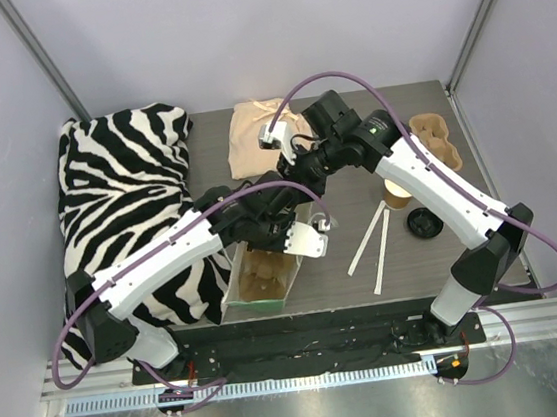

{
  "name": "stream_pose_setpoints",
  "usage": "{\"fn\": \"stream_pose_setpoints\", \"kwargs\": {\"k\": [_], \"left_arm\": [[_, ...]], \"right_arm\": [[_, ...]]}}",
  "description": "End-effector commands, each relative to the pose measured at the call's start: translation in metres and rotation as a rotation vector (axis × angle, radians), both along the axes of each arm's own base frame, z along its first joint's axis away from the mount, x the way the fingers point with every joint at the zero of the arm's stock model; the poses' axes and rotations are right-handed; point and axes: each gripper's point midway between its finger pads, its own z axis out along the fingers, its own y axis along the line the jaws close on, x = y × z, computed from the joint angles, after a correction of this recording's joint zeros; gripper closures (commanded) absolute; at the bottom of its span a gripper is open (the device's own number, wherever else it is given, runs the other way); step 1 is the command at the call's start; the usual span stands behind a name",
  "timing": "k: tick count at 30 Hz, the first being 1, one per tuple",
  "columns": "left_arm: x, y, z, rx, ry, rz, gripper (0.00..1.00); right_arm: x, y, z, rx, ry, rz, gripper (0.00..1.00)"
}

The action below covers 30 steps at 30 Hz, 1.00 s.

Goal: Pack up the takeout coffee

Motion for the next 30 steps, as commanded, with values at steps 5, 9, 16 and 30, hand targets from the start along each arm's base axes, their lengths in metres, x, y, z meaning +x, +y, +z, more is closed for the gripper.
{"fn": "stream_pose_setpoints", "kwargs": {"k": [5, 9, 16, 30], "left_arm": [[0.001, 0.001, -0.008, 0.002, 0.047, -0.007, 0.93], [-0.005, 0.003, -0.014, 0.015, 0.079, -0.02, 0.93], [-0.003, 0.001, -0.01, 0.001, 0.096, -0.012, 0.96], [-0.012, 0.0, 0.004, 0.04, 0.179, -0.006, 0.99]], "right_arm": [[0.002, 0.007, 0.004, 0.023, 0.012, -0.017, 0.99], [0.002, 0.009, 0.003, 0.026, 0.016, -0.011, 0.99], [0.004, 0.009, 0.004, 0.026, 0.01, -0.011, 0.99], [0.011, 0.008, 0.002, 0.015, -0.021, -0.041, 0.99]]}}
